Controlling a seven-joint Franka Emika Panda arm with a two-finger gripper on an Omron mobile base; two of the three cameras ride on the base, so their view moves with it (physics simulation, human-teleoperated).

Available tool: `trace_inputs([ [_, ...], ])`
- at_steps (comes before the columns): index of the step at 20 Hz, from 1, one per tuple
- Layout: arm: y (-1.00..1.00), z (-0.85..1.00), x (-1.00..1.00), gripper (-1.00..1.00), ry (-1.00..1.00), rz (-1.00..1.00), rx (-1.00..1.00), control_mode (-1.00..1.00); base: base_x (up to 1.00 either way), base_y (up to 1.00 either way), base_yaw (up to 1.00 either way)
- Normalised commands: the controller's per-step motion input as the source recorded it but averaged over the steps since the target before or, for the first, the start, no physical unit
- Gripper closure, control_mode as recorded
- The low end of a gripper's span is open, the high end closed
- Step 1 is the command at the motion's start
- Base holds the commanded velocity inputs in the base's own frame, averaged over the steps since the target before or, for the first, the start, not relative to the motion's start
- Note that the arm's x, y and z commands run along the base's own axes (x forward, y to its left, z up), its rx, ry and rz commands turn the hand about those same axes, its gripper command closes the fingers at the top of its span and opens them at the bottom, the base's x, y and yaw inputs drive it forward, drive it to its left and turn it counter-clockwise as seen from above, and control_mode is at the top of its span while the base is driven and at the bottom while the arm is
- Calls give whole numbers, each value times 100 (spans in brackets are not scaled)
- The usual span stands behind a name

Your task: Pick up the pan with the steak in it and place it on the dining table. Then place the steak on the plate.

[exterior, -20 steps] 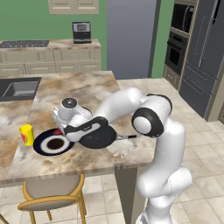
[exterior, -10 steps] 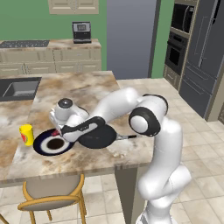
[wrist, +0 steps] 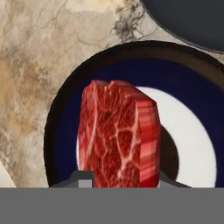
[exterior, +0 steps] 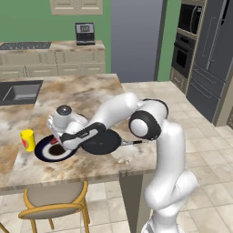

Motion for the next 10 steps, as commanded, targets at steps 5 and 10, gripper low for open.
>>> trace_inputs([
  [5,19,-23,-1,100,1,0,-2,-100,0,0,0],
  [10,2,-28,-3,100,0,0,-5,-100,0,0,0],
])
